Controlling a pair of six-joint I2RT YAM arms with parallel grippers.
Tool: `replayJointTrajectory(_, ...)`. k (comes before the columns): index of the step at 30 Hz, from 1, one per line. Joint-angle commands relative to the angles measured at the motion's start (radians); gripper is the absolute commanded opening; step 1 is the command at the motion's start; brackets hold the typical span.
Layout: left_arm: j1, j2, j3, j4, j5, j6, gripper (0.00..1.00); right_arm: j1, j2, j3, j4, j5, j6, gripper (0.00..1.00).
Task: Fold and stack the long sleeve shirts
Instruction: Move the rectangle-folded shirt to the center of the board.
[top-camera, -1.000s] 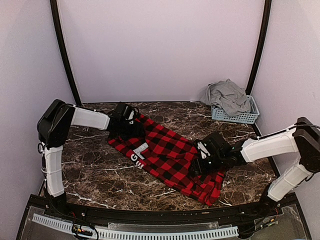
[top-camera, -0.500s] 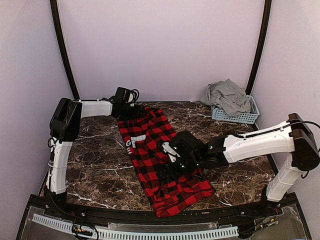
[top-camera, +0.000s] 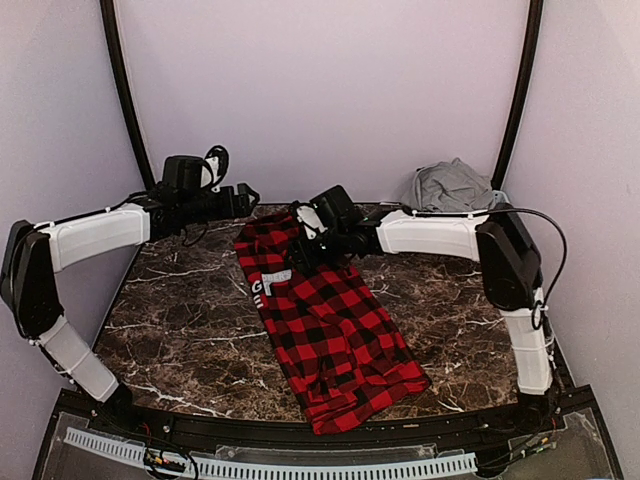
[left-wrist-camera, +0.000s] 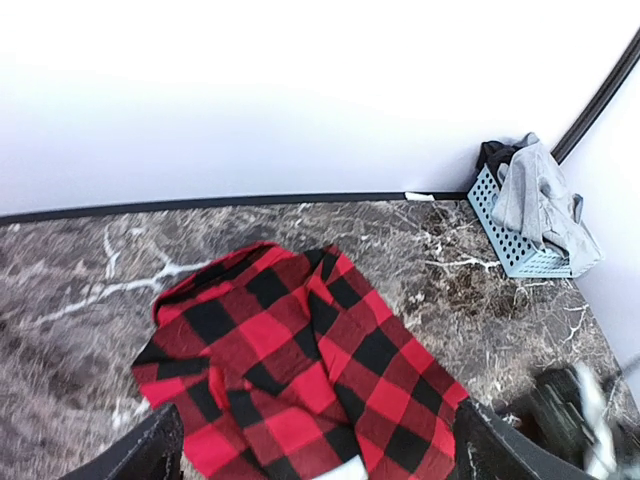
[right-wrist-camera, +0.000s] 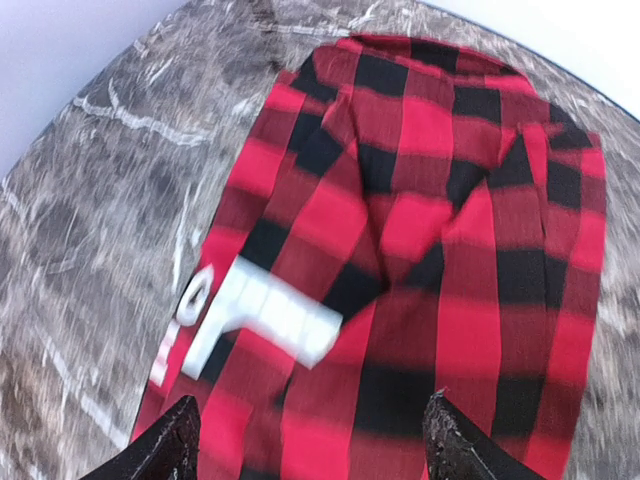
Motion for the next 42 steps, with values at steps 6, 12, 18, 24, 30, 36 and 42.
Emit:
replayJointTrajectory(6,-0.015,-0.146,-0.257,-0.024,0.02,-0.068,0.92,-0.115,0.44,0.522,-0.025,-0.154,0.01,0.71)
replayJointTrajectory(12,-0.038,-0.175,-0.335,-0.019,0.021,-0.091,0.92,-0.163,0.538,0.552,0.037,-0.168,0.1,0.71)
replayJointTrajectory(18,-0.069,-0.206,-0.384,-0.014,0.01,-0.105,0.92,-0.191,0.528,0.5,0.015,-0.029,0.186,0.7)
replayJointTrajectory(24,-0.16,-0.182,-0.392,-0.024,0.028,-0.11,0.92,-0.262,0.448,0.334,0.057,0.042,0.312,0.7)
replayJointTrajectory(30,-0.264,-0.071,-0.391,0.004,0.088,-0.154,0.91,-0.313,0.394,0.243,0.109,0.086,0.394,0.7)
replayJointTrajectory(36,-0.306,-0.015,-0.377,0.021,0.091,-0.152,0.91,-0.336,0.454,0.388,0.074,0.065,0.398,0.71)
replayJointTrajectory(42,-0.326,-0.035,-0.416,0.058,0.125,-0.103,0.92,-0.338,0.357,0.324,0.146,0.0,0.293,0.76)
